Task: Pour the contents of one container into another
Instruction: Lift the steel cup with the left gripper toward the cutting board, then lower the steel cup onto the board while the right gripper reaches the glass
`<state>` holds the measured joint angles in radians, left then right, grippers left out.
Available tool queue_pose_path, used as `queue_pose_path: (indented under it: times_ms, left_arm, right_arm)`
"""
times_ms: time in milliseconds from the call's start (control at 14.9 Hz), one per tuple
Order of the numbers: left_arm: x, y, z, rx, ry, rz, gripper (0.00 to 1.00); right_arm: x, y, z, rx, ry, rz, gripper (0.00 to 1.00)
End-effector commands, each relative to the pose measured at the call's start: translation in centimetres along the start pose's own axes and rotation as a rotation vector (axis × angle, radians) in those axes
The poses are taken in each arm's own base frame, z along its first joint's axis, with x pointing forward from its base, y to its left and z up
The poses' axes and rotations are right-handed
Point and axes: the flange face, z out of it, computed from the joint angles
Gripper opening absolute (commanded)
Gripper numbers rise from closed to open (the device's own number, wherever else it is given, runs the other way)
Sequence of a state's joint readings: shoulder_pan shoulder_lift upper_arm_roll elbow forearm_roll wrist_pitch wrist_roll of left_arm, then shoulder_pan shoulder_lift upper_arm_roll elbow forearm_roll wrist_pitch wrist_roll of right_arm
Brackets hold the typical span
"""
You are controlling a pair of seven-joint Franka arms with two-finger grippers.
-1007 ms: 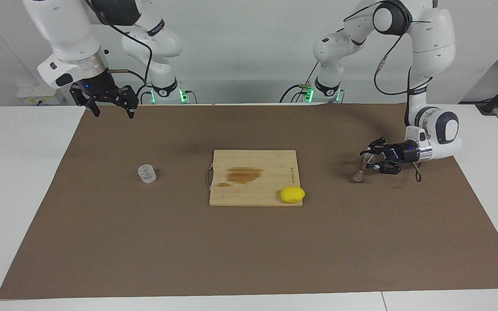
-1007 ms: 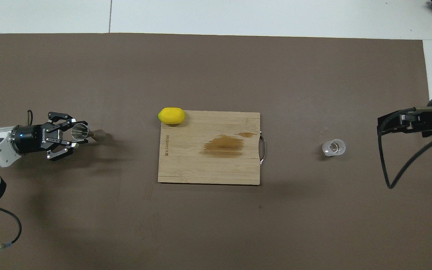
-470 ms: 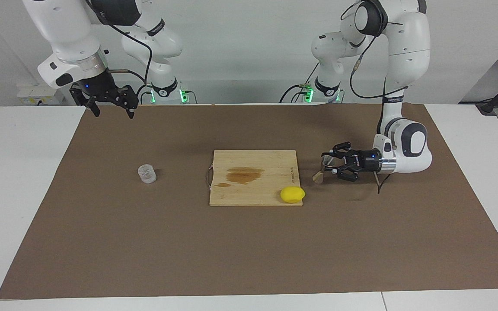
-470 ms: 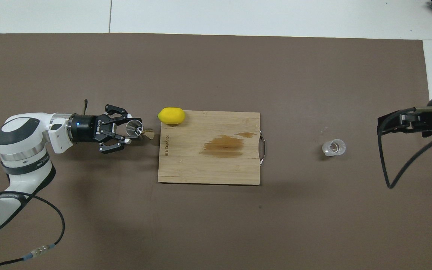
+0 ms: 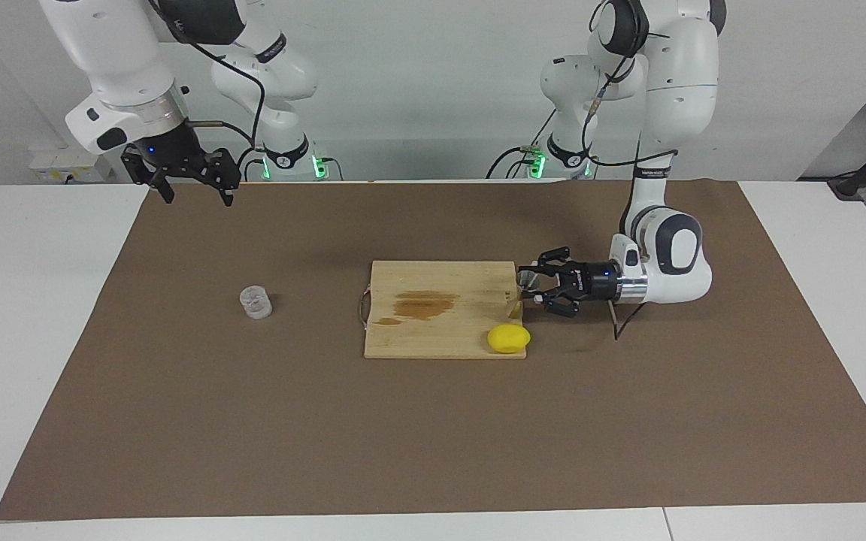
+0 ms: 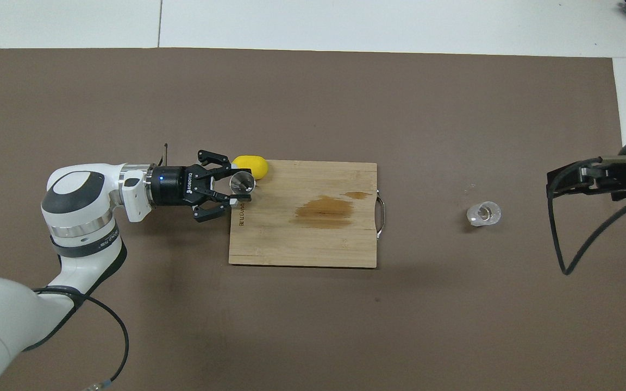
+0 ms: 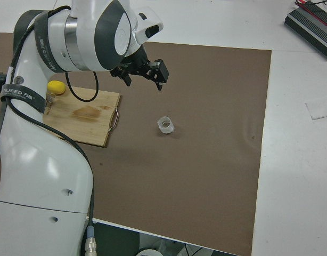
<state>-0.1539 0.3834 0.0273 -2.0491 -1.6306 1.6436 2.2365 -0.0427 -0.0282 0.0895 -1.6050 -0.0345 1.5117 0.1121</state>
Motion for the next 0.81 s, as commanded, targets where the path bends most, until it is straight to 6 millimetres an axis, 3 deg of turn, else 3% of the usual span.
queue_pose_path:
  times_ms: [0, 201, 269, 336, 604, 739]
  left_arm:
    - [-0.2, 1.6, 2.6, 0.056, 0.007, -0.036, 0.21]
    - [-0.7, 2.5, 6.9, 0.090, 0.013, -0.061, 0.23]
    - [-0.9, 3.0, 8.4, 0.107, 0.025, -0.075, 0.23]
    - [-1.1, 3.4, 9.8, 0.120, 0.026, -0.084, 0.23]
    - [-1.8, 5.2, 14.6, 0.150, 0.025, -0.119, 0.23]
    - [-2.3, 6.0, 16.1, 0.158, 0.000, -0.127, 0.24]
  right_arm:
    - [-0.1, 0.3, -0.3, -0.003, -0.008, -0.017, 1.00]
    - [0.2, 1.6, 0.0, 0.001, 0.001, 0.004, 1.00]
    - [0.7, 1.1, 0.2, 0.005, 0.045, 0.008, 0.90]
    - [0.9, 0.5, 0.6, 0.008, 0.072, 0.025, 0.92]
    - [1.0, 0.2, 2.8, 0.103, 0.020, 0.380, 0.96]
    - [1.2, 0.3, 4.5, 0.181, -0.036, 0.641, 1.00]
